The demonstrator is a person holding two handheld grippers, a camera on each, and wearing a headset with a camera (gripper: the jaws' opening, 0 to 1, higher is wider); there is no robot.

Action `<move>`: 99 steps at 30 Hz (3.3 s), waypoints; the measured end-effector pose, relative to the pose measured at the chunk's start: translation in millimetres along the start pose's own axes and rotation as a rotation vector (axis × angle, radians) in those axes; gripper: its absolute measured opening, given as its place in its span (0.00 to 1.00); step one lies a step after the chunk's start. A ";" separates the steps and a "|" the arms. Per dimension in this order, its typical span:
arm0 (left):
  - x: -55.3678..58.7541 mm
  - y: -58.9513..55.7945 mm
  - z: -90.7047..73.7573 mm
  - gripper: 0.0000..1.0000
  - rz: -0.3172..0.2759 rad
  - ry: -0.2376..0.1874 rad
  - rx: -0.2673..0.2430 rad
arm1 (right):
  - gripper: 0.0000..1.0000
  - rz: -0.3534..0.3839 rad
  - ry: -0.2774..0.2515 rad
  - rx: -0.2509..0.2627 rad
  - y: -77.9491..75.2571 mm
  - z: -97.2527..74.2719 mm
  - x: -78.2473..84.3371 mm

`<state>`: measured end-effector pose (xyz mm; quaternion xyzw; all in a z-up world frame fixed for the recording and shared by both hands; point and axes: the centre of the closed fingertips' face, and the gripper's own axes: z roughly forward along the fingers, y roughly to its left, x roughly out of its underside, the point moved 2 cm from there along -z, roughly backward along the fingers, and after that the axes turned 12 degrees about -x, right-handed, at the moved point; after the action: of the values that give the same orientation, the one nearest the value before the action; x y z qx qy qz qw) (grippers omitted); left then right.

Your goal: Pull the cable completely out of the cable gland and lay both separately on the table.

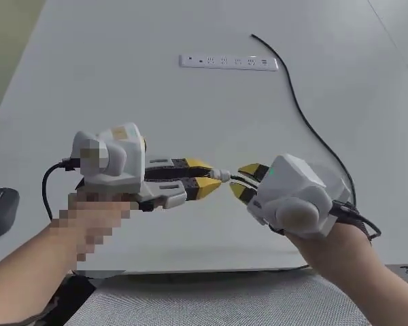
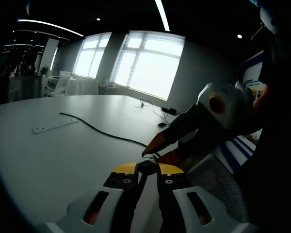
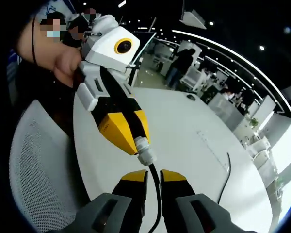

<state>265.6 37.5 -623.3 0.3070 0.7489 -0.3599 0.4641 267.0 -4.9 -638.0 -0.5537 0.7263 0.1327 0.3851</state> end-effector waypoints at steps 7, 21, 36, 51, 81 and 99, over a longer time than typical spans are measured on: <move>1.6 0.4 -0.6 0.15 0.001 0.005 0.003 | 0.02 -0.044 0.001 0.002 1.6 -3.0 -4.2; -1.1 -0.8 0.6 0.15 -0.004 0.004 0.011 | 0.00 -0.071 -0.002 -0.015 -0.5 -5.0 -3.8; -3.3 -2.1 1.2 0.15 0.003 0.001 0.006 | 0.00 0.046 0.003 0.001 -6.9 -8.1 13.4; -2.9 -3.2 2.1 0.15 0.006 0.004 0.008 | 0.00 0.305 -0.005 0.031 -20.7 -9.6 51.8; -1.9 -1.9 4.1 0.15 0.001 0.011 0.008 | 0.00 0.670 0.007 0.060 -19.2 -6.4 107.7; -3.6 0.0 2.6 0.15 -0.008 0.004 -0.003 | 0.01 0.542 0.029 0.066 -17.5 -10.1 102.7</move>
<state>268.2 34.9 -620.9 0.3037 0.7517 -0.3600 0.4617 269.4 -89.4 -699.7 -0.3282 0.8573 0.1992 0.3429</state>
